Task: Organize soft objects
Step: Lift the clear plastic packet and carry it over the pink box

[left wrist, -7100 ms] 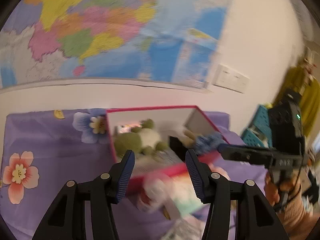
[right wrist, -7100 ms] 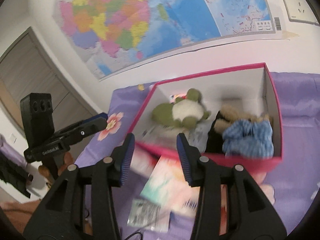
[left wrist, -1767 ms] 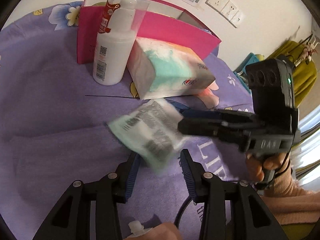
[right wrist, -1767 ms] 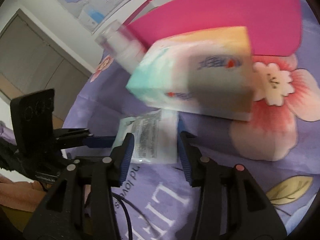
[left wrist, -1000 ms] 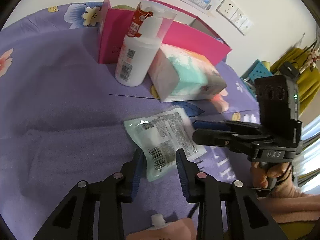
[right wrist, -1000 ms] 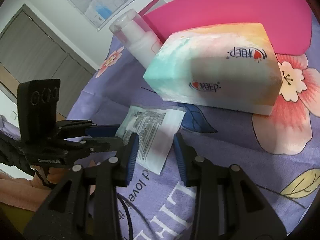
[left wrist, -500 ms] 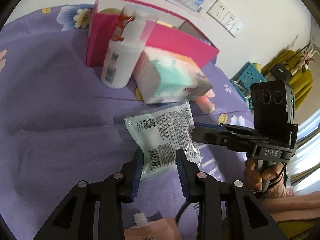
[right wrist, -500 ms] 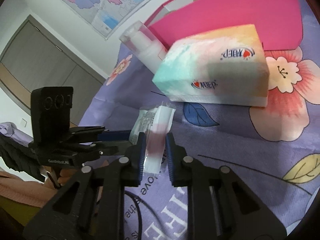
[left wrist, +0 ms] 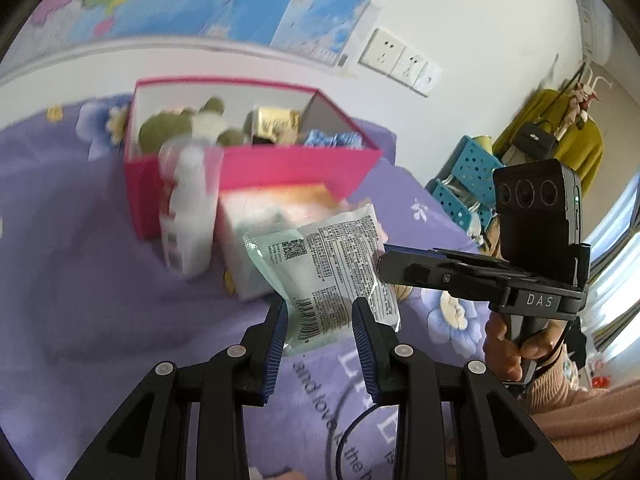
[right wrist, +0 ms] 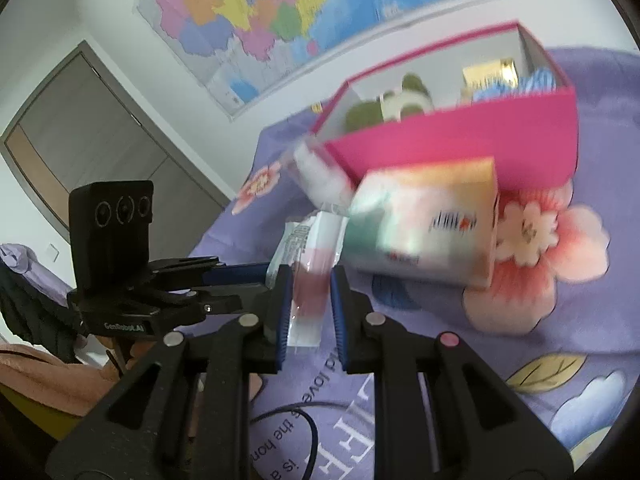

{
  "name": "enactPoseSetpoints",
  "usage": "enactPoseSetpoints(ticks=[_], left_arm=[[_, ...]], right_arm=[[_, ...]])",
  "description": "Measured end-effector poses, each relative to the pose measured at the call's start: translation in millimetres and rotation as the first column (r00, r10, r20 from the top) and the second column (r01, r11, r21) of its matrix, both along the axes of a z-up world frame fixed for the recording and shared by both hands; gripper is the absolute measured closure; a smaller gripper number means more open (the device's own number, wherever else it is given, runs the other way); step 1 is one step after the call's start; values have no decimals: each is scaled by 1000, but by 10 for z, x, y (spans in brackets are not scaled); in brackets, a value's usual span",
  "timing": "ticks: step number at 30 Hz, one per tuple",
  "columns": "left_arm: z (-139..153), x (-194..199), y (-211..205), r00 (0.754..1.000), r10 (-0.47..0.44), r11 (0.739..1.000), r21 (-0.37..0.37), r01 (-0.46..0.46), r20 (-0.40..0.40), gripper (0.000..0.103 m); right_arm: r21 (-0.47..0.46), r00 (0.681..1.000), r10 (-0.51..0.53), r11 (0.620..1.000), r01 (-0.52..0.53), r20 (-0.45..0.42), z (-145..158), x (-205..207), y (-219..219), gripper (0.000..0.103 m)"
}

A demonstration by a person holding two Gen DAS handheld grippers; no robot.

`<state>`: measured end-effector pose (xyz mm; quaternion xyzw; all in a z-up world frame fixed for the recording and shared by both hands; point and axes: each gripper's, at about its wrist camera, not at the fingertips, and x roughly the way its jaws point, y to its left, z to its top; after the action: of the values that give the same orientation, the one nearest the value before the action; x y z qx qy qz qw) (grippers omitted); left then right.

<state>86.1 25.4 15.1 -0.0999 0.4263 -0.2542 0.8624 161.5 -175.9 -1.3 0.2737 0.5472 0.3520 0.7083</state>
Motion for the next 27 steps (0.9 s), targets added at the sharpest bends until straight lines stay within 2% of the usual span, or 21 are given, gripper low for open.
enactPoseSetpoints(ticks=[10, 27], left_arm=[[315, 368, -179, 996, -16, 998, 57, 11, 84, 71], [497, 1115, -200, 994, 33, 992, 116, -45, 101, 71]], right_arm=[[-27, 996, -60, 998, 62, 66, 107, 405, -150, 82], [-57, 988, -141, 988, 144, 59, -127, 1165, -255, 82]])
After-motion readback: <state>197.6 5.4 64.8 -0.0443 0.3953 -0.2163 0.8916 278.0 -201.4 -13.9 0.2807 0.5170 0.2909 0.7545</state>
